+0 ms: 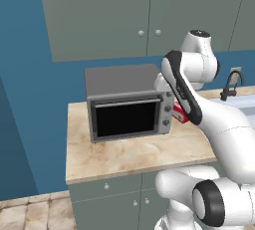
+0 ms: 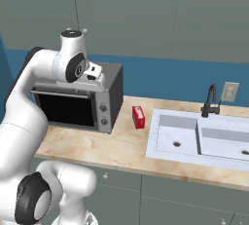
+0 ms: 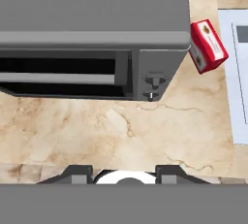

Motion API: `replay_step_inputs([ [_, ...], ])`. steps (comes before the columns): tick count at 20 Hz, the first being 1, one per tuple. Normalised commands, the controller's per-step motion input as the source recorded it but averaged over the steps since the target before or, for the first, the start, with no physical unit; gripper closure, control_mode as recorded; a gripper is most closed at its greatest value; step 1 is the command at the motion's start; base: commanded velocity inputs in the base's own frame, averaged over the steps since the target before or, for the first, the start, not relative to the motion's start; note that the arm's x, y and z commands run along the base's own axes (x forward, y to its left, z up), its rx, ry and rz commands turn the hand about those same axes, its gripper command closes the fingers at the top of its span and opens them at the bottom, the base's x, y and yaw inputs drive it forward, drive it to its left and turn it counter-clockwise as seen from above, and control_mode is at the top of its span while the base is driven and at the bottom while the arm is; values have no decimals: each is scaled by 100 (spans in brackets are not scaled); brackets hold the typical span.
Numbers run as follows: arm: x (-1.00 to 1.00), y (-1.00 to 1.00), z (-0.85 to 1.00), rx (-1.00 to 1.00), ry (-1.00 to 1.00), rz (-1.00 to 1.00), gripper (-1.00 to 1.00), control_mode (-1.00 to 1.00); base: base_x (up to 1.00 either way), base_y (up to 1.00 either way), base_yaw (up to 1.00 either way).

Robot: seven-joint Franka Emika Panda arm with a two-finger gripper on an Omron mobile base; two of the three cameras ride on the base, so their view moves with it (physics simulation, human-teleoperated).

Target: Pick the spray and spray from the cabinet and place them on the counter.

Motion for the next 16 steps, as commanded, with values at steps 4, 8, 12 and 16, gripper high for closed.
replay_step_inputs([
  [4,-3,0,0,0,-1,0,-100,-100,0,0,0],
  [8,-8,0,1,2,-5,0,-100,-100,0,0,0],
  [12,-11,0,8,6,-7,0,-100,-100,0,0,0],
  [16,-13,0,11,6,-10,0,-100,-100,0,0,0],
])
